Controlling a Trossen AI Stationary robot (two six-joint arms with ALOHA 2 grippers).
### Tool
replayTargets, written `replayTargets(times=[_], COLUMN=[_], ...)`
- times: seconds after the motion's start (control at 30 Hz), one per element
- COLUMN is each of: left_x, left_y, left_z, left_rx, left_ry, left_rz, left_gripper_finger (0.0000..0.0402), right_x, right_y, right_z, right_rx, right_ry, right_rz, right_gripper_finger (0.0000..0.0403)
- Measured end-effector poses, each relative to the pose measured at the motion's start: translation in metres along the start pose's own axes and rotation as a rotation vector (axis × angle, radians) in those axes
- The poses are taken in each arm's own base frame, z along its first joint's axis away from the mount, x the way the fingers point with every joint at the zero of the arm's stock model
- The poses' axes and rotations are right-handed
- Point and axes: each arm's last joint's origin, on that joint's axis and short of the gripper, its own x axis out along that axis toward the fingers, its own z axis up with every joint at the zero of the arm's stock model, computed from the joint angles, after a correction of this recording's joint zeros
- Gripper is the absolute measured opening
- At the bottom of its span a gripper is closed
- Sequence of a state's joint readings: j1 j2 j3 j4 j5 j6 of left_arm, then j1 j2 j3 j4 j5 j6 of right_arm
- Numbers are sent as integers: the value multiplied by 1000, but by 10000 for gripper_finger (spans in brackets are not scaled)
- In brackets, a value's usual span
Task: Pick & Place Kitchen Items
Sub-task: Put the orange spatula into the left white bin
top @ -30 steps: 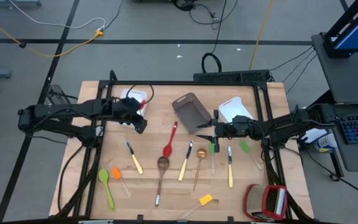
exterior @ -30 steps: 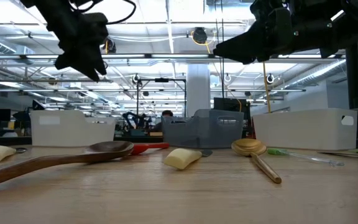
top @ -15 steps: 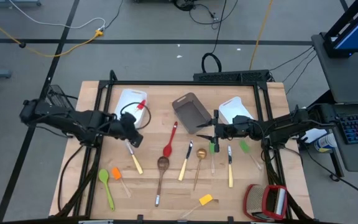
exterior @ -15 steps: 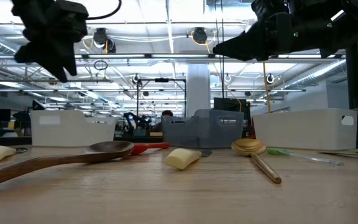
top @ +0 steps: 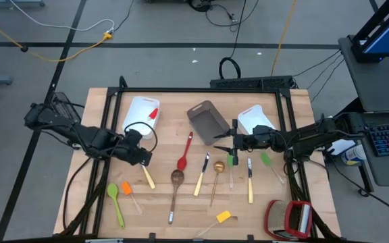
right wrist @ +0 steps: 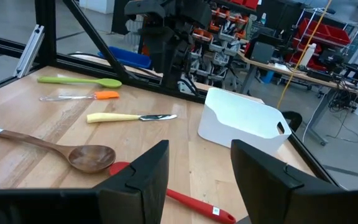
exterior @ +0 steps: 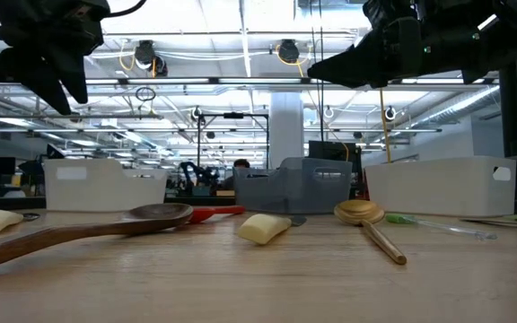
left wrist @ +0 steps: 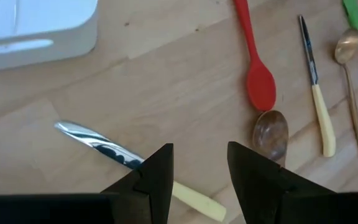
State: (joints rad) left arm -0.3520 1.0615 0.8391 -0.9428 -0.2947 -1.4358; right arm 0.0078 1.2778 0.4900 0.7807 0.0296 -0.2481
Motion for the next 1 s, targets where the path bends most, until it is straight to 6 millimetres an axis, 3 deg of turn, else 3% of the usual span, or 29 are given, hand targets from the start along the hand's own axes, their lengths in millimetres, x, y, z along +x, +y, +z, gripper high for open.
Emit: replayTargets(times=[0.63, 1.0], left_x=[30, 34], left_y=[-15, -17], left_z=[-38, -61], left_rx=[-13, -153], left_ry=[80, 85], left_rz=[139, 167], left_gripper_finger=[154, 154], right_x=[0, 0], right_y=[0, 0], right_z=[1, 1], right_rx=[22, 20], right_ry=[-7, -8], right_rz=[-2, -2], right_gripper_finger=[165, 165])
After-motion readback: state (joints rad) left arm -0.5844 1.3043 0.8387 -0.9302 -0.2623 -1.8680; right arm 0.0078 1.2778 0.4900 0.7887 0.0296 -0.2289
